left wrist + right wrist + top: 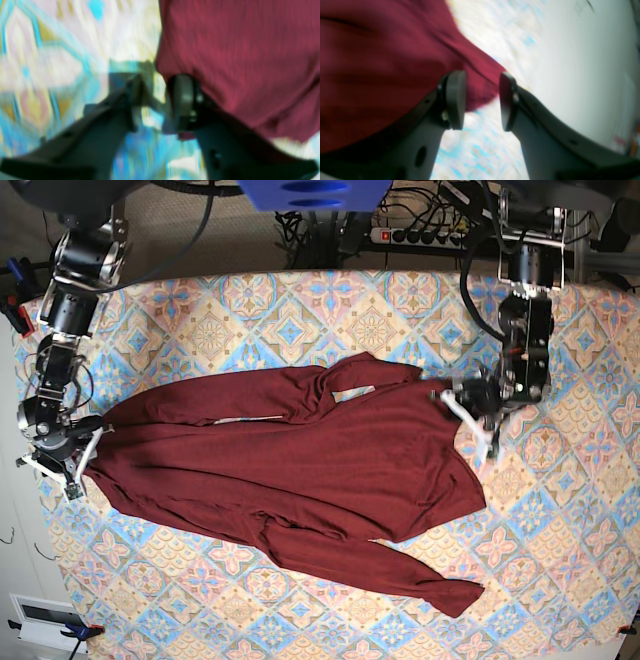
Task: Layout the t-shirt on the table in an organized manner, then fold the t-shirt properly
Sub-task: 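Grasp the shirt hem with the left gripper and pull it outward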
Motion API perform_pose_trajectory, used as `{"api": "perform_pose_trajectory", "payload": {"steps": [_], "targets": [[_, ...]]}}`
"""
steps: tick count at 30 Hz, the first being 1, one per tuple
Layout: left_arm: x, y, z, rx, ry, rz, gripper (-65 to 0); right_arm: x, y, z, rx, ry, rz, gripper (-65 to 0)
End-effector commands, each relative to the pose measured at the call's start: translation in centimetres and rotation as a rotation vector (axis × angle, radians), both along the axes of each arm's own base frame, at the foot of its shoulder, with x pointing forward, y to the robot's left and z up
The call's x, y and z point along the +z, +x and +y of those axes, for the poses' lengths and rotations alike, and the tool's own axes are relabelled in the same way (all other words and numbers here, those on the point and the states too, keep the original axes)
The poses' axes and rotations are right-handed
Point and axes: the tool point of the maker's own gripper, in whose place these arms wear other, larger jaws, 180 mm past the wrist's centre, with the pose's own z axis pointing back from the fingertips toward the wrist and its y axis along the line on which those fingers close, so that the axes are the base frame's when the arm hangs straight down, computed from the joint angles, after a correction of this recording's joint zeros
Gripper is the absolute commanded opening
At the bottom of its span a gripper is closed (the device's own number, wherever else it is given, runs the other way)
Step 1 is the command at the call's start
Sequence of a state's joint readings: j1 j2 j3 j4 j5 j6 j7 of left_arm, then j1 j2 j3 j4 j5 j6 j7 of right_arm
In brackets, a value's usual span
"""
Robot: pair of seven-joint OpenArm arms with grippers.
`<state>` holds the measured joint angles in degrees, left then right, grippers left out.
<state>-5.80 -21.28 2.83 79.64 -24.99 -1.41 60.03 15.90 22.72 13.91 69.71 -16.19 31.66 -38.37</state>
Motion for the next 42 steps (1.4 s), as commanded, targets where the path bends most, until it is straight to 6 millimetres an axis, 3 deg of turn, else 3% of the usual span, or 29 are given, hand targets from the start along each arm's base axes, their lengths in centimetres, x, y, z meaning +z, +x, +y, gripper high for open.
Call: {"api": "perform_pose_trajectory", "payload": {"steps": [1,4,7,11,14,18,25,34,38,42], "targets": [[0.8,1.9,1.3,0.031,0.013,-0.022,-55.3,2.6,1.0,-0.7,0.000,-0.035,-0.066,-42.9],[0.1,4.7,3.5,0.109,0.006,-0.014,-65.0,3.0,0.7,0.4,0.023,-0.045,-0.086,-42.9],[-0.2,7.4,5.3,0.181,0.001,-0.038,-65.0,3.1,0.9,2.4,0.086,-0.069,-0.086,-43.0],[0.9,10.7,7.2,0.262,-0.001,-0.117,-65.0,3.6,1.3,4.2,0.147,-0.092,-0.098,-43.1],[2.6,13.1,8.4,0.305,0.000,-0.194,-65.0,2.5,0.4,4.5,0.157,-0.093,-0.070,-43.1],[4.4,15.6,10.0,0.367,0.003,-0.274,-65.0,3.1,0.4,4.8,0.167,-0.102,-0.085,-42.9],[6.4,16.8,12.6,0.501,0.056,-0.318,-46.4,3.1,0.7,5.9,0.200,-0.107,-0.085,-42.9],[6.3,16.6,11.6,0.464,0.057,-0.323,-45.1,3.3,0.7,5.9,0.199,-0.108,-0.090,-42.9],[5.6,17.1,8.9,0.384,0.076,-0.304,-42.8,4.2,0.9,6.1,0.208,-0.118,-0.115,-42.9],[4.9,17.4,5.1,0.301,0.023,-0.241,-31.0,4.5,0.5,6.5,0.218,-0.128,-0.122,-42.9]]}}
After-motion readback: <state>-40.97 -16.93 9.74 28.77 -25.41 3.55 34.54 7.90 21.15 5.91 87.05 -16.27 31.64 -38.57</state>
